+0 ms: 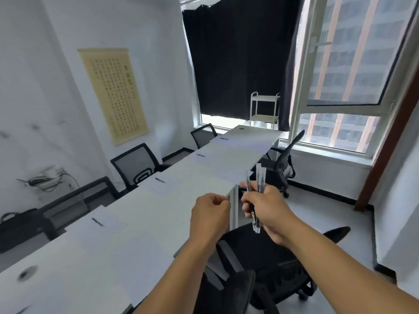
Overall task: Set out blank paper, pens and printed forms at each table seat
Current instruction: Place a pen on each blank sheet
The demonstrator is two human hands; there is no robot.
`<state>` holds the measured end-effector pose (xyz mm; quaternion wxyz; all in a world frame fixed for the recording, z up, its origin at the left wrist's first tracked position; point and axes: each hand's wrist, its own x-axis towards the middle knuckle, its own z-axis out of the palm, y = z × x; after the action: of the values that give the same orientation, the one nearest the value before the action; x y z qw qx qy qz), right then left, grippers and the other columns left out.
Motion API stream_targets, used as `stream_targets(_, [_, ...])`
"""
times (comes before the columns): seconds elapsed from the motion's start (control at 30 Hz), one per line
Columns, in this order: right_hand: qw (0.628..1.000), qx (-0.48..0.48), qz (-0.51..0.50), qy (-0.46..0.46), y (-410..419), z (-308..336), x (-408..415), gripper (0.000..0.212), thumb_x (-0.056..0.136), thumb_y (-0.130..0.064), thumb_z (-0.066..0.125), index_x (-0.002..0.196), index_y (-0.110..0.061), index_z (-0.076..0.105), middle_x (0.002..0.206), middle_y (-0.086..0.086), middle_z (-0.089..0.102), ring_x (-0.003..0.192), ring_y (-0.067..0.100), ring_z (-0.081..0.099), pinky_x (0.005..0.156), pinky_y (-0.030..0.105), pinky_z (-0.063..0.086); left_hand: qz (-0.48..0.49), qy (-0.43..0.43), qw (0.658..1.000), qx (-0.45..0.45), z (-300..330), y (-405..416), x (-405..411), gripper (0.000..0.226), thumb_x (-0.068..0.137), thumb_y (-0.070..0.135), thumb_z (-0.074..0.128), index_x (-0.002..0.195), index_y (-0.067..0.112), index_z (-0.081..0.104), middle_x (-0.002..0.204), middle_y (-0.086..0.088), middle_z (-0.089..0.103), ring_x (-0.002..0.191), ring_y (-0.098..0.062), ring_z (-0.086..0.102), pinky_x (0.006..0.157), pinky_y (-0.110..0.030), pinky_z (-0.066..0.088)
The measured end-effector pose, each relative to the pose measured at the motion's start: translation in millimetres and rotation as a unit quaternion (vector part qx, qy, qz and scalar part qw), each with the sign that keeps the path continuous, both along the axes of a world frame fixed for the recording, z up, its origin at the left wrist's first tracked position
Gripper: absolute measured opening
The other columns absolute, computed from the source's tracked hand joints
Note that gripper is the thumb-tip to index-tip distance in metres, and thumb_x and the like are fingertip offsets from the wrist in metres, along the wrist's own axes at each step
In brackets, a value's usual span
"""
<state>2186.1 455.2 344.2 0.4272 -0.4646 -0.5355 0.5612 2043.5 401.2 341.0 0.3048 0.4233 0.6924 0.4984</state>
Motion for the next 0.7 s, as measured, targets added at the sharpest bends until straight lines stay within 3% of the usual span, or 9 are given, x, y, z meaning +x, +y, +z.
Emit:
stream_targets(0.17, [0.993,-0.01,0.116,0.008,67.1,-18.7,-28.9,0.035,0.102,-0.004,0.057,0.127,-0.024,0.07,0.078,0.006,0.062,0.075,0.02,0.059,0.069,0.035,0.055,0.096,-0.006,0.995,-0.014,-21.3,40.1,-15.8,0.016,0.095,0.018,0.064,0.09,0.028,0.076,0.096,0.015,0.076,0.09,-0.016,0.077,0.086,-0.041,0.065])
stream_targets(0.27, [0.982,-0.027,0.186,0.004,93.8,-28.9,-50.3,0.034,0.104,-0.007,0.057,0.127,-0.028,0.071,0.09,0.011,0.062,0.078,0.022,0.061,0.07,0.037,0.058,0.151,-0.026,0.988,-0.031,-37.9,53.2,-25.0,0.016,0.092,0.02,0.062,0.08,0.024,0.072,0.089,0.017,0.075,0.083,-0.015,0.074,0.08,-0.036,0.06])
stream_targets(0.4, [0.958,-0.034,0.284,-0.018,107.6,-49.0,-88.1,0.03,0.109,-0.017,0.056,0.128,-0.036,0.069,0.099,0.008,0.06,0.078,0.021,0.06,0.071,0.035,0.059,0.241,-0.043,0.968,-0.056,-58.1,49.9,-45.4,0.015,0.084,0.027,0.055,0.075,0.02,0.063,0.082,0.01,0.06,0.072,-0.016,0.058,0.071,-0.035,0.047])
stream_targets(0.47, [0.943,-0.043,0.329,-0.026,107.8,-63.0,-106.4,0.031,0.111,-0.02,0.056,0.132,-0.039,0.068,0.095,0.006,0.059,0.076,0.019,0.058,0.07,0.033,0.058,0.278,-0.049,0.958,-0.059,-68.4,43.9,-58.6,0.023,0.087,0.027,0.056,0.077,0.008,0.061,0.082,0.007,0.059,0.072,-0.015,0.056,0.07,-0.035,0.044])
stream_targets(0.6, [0.919,-0.063,0.384,-0.062,106.0,-93.0,-146.4,0.048,0.106,-0.008,0.053,0.141,-0.04,0.062,0.087,0.004,0.056,0.076,0.017,0.058,0.068,0.03,0.054,0.331,-0.06,0.94,-0.056,-88.4,33.0,-87.0,0.029,0.094,0.023,0.061,0.077,0.0,0.055,0.073,-0.001,0.058,0.072,-0.017,0.059,0.068,-0.033,0.044])
stream_targets(0.7, [0.903,-0.075,0.414,-0.09,97.5,-113.5,-174.0,0.057,0.101,-0.002,0.05,0.14,-0.041,0.063,0.087,0.003,0.057,0.079,0.019,0.058,0.072,0.032,0.054,0.362,-0.064,0.928,-0.055,-104.1,23.9,-110.4,0.032,0.097,0.025,0.066,0.076,0.002,0.061,0.082,-0.01,0.069,0.075,-0.025,0.069,0.07,-0.032,0.049])
